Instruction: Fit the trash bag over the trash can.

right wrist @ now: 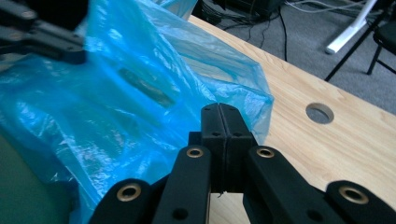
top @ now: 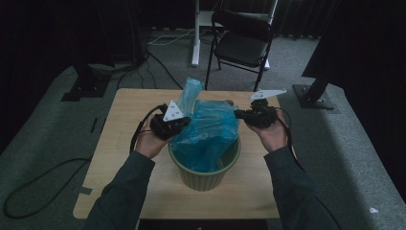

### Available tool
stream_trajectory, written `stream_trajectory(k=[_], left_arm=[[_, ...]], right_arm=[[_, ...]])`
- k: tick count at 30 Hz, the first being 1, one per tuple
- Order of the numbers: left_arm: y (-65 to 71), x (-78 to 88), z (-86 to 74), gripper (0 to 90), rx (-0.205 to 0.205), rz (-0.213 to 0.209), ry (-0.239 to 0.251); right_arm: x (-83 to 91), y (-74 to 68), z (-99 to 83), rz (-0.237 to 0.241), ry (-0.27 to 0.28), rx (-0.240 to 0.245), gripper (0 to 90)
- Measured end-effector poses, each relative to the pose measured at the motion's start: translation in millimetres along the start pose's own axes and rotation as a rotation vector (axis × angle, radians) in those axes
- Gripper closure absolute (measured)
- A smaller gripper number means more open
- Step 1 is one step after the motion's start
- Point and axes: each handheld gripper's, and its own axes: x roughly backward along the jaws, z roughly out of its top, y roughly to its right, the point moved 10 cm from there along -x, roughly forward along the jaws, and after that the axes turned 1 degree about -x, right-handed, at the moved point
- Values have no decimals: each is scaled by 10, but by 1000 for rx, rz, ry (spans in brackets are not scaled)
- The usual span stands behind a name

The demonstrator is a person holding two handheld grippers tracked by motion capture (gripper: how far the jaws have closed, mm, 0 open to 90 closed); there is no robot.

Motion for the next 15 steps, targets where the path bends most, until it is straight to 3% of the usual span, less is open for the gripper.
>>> stream_trajectory(k=[9,10,15], left_arm=[[130,60,-39,884,-23,-7,4],[128,58,-41,885,-29,-4,-1],[125,60,-37,889,-27,-2,3]], right_arm=[[4,83,-101,-4,-8,-41,877],[18,77,-81,-4,1,-37,774],[68,17,18,22,37,-8,661]])
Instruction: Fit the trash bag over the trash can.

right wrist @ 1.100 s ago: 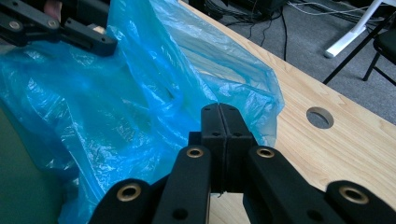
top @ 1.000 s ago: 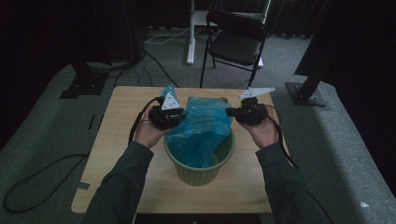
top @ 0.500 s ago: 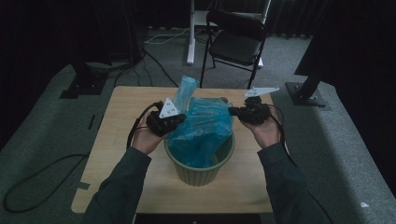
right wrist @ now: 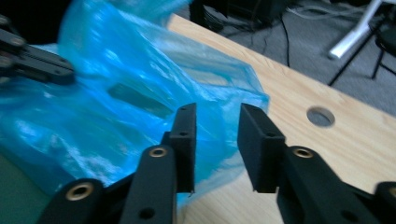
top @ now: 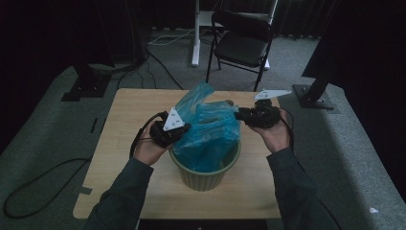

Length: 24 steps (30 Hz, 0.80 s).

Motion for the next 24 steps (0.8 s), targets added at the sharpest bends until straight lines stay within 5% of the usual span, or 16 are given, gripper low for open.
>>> stream_trajectory(k=[12,24], left_arm=[[28,14,21,889,-6,-1,11],[65,54,46,890,-13,-1,29]], right_arm=[[-70,-248,293,38,37,104,532],[-400,-538,442,61,-49,296,428]])
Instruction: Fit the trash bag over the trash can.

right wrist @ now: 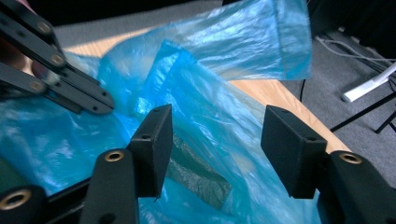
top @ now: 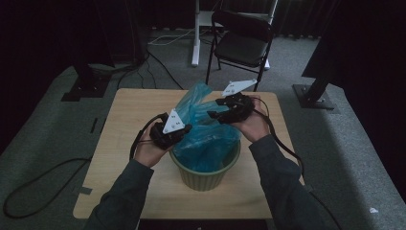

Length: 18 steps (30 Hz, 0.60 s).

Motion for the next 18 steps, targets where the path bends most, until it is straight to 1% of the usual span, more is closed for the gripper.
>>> stream_trajectory(k=[1,2,3,4,5,6,7,8,9,10,11,12,13,14,15,16,17,18], left_arm=[[8,14,2,891,3,-2,7],[8,14,2,892,3,-2,7],[15,26,-4,892,3,-1,9],[15,26,-4,892,3,-1,9],[21,38,-15,893,3,-1,12],[21,38,-15,892,3,-1,12],[23,46,-22,893,7,0,16],[25,53,-27,893,8,-1,17],[25,71,-42,893,14,-2,19],[25,71,-42,893,14,-2,19],[20,87,-57,893,18,1,21],[20,87,-57,893,18,1,21],[15,101,-71,893,21,5,21],[15,101,-71,893,21,5,21],[17,118,-86,893,29,3,26],[17,118,-86,893,29,3,26],[22,131,-98,893,31,4,29],[22,131,-98,893,31,4,29]], right_arm=[[-59,1,-11,1,-25,18,445],[-59,1,-11,1,-25,18,445],[-103,29,-24,-30,-43,39,588],[-103,29,-24,-30,-43,39,588],[-118,70,-41,-52,-56,25,726],[-118,70,-41,-52,-56,25,726],[-107,143,-74,-95,-74,7,825],[-107,143,-74,-95,-74,7,825],[-89,189,-105,-121,-90,-8,867],[-89,189,-105,-121,-90,-8,867],[-59,232,-139,-142,-100,-22,897],[-59,232,-139,-142,-100,-22,897],[-32,266,-183,-151,-107,-44,900],[-32,266,-183,-151,-107,-44,900],[-11,312,-244,-170,-118,-62,900],[-11,312,-244,-170,-118,-62,900],[5,340,-306,-166,-123,-76,899],[5,340,-306,-166,-123,-76,899]])
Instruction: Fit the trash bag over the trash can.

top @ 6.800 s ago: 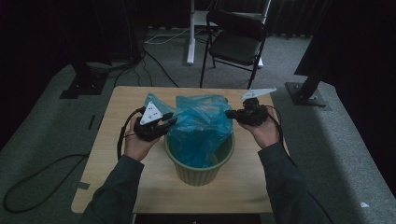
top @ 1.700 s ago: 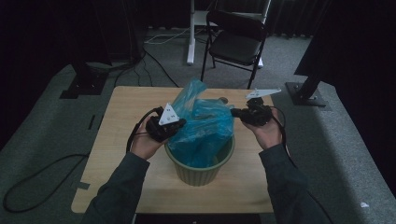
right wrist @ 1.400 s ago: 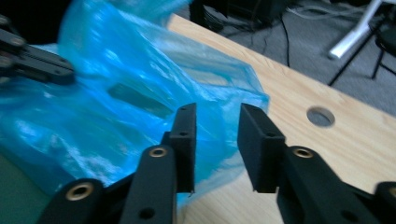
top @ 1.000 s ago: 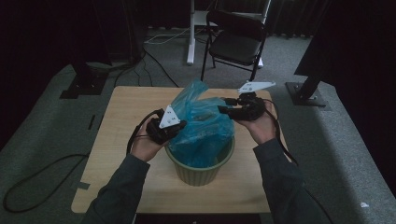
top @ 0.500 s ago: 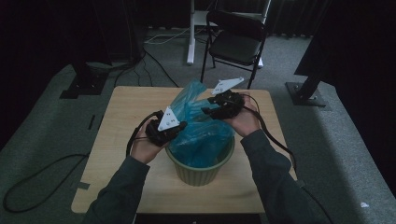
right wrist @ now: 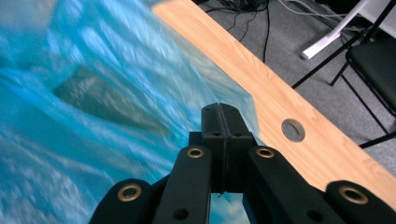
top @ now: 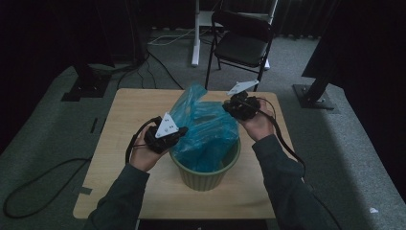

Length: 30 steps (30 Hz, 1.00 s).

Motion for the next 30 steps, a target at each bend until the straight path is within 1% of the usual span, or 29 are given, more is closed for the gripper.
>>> stream_trajectory(k=[1,4,5,7,8,9,10,11,12,13,14,15,16,17,18,19,20,21,22,23,24,25,28,29,30], left_arm=[[10,14,-7,893,6,-3,5],[27,23,-13,893,2,-6,4],[41,23,-13,893,2,-8,5],[71,22,-9,893,-2,-11,7],[71,22,-9,893,-2,-11,7],[84,22,0,893,-4,-13,11],[84,22,0,893,-4,-13,11],[97,25,7,893,-4,-14,15],[97,25,7,893,-4,-14,15],[108,32,9,893,-5,-15,15],[108,32,9,893,-5,-15,15],[120,38,13,893,-1,-19,19],[120,38,13,892,-1,-19,19],[124,46,18,892,2,-19,23],[124,46,18,893,2,-19,23],[122,53,18,892,0,-19,24],[122,53,18,892,0,-19,24],[122,54,19,892,1,-20,25],[122,54,19,892,1,-20,25],[128,55,21,892,1,-21,26],[128,55,21,892,1,-21,26],[141,56,26,892,5,-27,30],[153,58,28,892,6,-30,31],[170,63,29,891,7,-38,33],[170,63,29,891,7,-38,33]], right_arm=[[6,18,-51,9,0,-13,900],[28,25,-78,18,11,-23,887],[53,12,-71,28,27,-28,852],[152,-62,-12,62,81,-16,756],[152,-62,-12,62,81,-16,756],[200,-122,28,82,100,-10,692],[200,-122,28,82,100,-10,692],[216,-177,50,100,102,-5,623],[216,-177,50,100,102,-5,623],[213,-221,55,107,101,-2,585],[213,-221,55,107,101,-2,585],[186,-241,42,107,92,-4,555],[186,-241,42,107,92,-4,555],[146,-244,10,95,72,-1,554],[146,-244,10,95,72,-1,554],[112,-238,-24,86,55,4,558],[112,-238,-24,86,55,4,558],[95,-223,-45,81,49,2,586],[95,-223,-45,81,49,2,586],[84,-206,-63,77,43,-6,636],[84,-206,-63,77,43,-6,636],[75,-189,-86,77,33,-9,700],[75,-187,-118,74,18,-5,801],[78,-191,-128,73,16,-6,823],[78,-191,-128,73,16,-6,823]])
